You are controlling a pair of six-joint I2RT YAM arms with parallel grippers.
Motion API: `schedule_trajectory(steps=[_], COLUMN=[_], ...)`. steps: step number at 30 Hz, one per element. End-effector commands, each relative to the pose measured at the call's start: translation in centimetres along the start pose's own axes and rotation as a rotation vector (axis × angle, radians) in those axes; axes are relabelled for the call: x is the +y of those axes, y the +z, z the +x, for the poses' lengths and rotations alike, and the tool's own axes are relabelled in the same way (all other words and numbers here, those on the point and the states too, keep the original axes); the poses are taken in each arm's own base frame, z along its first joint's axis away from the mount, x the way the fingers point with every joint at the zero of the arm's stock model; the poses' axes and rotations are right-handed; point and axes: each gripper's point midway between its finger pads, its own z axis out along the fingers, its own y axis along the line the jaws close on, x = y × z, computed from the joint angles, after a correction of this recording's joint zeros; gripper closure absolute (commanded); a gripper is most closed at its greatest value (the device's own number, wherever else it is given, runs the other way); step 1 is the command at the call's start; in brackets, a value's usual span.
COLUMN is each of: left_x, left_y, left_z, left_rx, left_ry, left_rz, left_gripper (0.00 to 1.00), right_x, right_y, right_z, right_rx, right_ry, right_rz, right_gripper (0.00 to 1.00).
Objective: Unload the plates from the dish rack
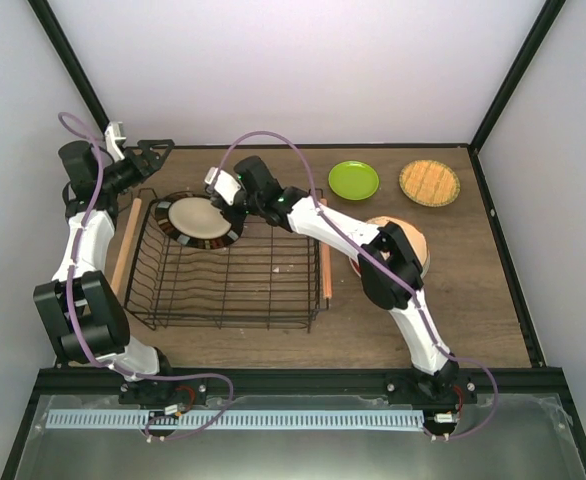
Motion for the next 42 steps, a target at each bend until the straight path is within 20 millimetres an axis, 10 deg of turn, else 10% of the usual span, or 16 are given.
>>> schedule_trajectory(steps=[1, 20, 29, 35, 42], left_x=[0.2, 0.4, 0.6, 0.8, 0.7], left_y=[0.2, 0.2, 0.3, 0.6, 0.6], left_z=[0.0, -0.3, -0.7, -0.9, -0.9], left_rx=[-0.003, -0.015, -0.031, -0.035, -0.033], left_ry=[0.015, 0.012, 0.003, -0.021, -0.019], left_rz=[0.006, -0.002, -0.009, -0.002, 0.001], left_gripper=[0.00, 0.00, 0.00, 0.00, 0.00], right_x=[-0.1, -4.2, -9.4, -16.5, -22.4], right_y=[-2.3, -12.5, -23.6, -33.7, -41.6], right_z=[-3.9, -12.4, -14.6, -11.9, -0.2], right_rx=[-0.071, -0.248, -0.349, -0.414, -0.292], right_ry=[-0.011, -0.137, -0.038, 0.223, 0.686], right_rz=[0.053, 0.292, 0.428, 0.611, 0.808], right_gripper=[0.99, 0.99, 0.99, 0.99, 0.99])
